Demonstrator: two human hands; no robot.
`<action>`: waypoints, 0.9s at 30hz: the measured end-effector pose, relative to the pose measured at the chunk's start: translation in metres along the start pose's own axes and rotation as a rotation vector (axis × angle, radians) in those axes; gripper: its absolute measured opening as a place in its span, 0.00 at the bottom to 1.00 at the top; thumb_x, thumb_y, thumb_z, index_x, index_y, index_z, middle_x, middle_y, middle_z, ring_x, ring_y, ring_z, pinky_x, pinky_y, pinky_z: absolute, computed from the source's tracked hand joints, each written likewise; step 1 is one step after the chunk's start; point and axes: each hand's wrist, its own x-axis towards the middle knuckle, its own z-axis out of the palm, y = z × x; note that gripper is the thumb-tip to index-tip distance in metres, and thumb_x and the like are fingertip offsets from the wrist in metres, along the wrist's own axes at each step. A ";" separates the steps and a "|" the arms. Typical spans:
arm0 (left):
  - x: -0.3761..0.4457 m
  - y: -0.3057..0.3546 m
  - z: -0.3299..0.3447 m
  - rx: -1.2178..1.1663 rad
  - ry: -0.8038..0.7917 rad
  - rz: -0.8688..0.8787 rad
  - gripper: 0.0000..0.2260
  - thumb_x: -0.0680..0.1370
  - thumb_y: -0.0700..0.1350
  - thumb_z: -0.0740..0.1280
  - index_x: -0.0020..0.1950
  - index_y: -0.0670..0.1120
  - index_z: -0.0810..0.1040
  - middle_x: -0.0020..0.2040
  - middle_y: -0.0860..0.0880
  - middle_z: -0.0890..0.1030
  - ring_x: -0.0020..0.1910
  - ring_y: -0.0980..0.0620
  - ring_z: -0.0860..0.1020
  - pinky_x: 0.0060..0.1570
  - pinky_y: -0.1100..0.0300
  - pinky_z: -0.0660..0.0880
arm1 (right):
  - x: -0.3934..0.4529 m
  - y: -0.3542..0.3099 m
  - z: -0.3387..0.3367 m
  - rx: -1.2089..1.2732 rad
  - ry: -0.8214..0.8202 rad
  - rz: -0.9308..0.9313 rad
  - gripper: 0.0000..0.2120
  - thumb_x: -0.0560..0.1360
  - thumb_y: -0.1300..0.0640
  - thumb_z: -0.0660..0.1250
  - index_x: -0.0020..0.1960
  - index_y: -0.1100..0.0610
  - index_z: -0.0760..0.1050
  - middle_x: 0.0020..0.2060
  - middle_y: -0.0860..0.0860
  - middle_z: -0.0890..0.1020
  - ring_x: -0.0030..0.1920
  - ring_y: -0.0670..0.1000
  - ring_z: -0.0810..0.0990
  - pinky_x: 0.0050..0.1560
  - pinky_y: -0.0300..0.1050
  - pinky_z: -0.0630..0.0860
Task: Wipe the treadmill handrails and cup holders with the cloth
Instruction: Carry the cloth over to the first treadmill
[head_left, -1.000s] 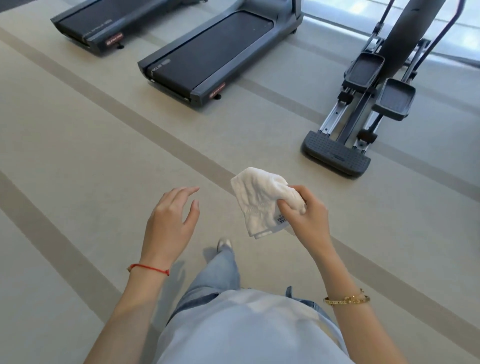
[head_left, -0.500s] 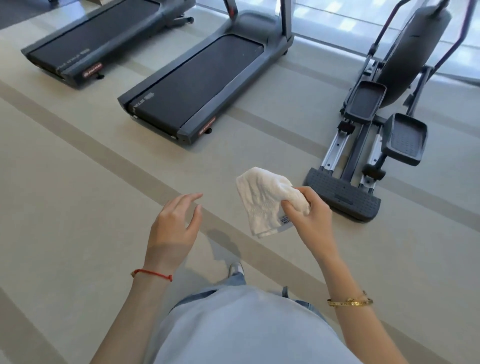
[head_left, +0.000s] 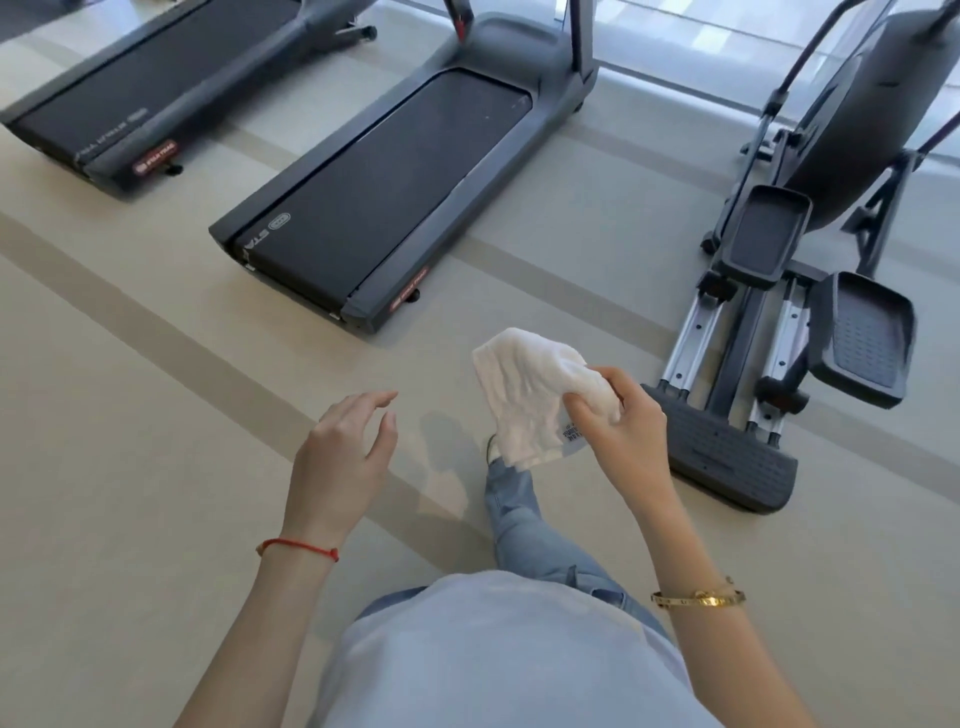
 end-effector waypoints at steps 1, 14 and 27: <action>0.021 0.000 0.004 0.006 0.003 -0.007 0.11 0.81 0.43 0.63 0.62 0.46 0.80 0.57 0.50 0.82 0.57 0.51 0.79 0.57 0.57 0.75 | 0.024 0.001 0.003 -0.004 -0.005 -0.007 0.08 0.73 0.58 0.71 0.51 0.49 0.79 0.40 0.39 0.82 0.41 0.40 0.79 0.40 0.30 0.73; 0.269 0.022 0.035 0.004 0.115 -0.090 0.11 0.81 0.44 0.63 0.61 0.47 0.80 0.56 0.52 0.82 0.54 0.53 0.79 0.54 0.63 0.72 | 0.317 -0.024 0.036 -0.015 -0.109 -0.065 0.09 0.73 0.59 0.71 0.52 0.52 0.78 0.41 0.43 0.82 0.42 0.42 0.79 0.42 0.35 0.74; 0.515 0.006 0.060 -0.038 0.139 -0.083 0.11 0.80 0.43 0.64 0.60 0.47 0.81 0.57 0.53 0.82 0.54 0.53 0.79 0.54 0.58 0.77 | 0.549 -0.031 0.096 0.054 -0.117 -0.039 0.08 0.73 0.61 0.70 0.50 0.52 0.79 0.39 0.47 0.82 0.40 0.48 0.80 0.40 0.40 0.77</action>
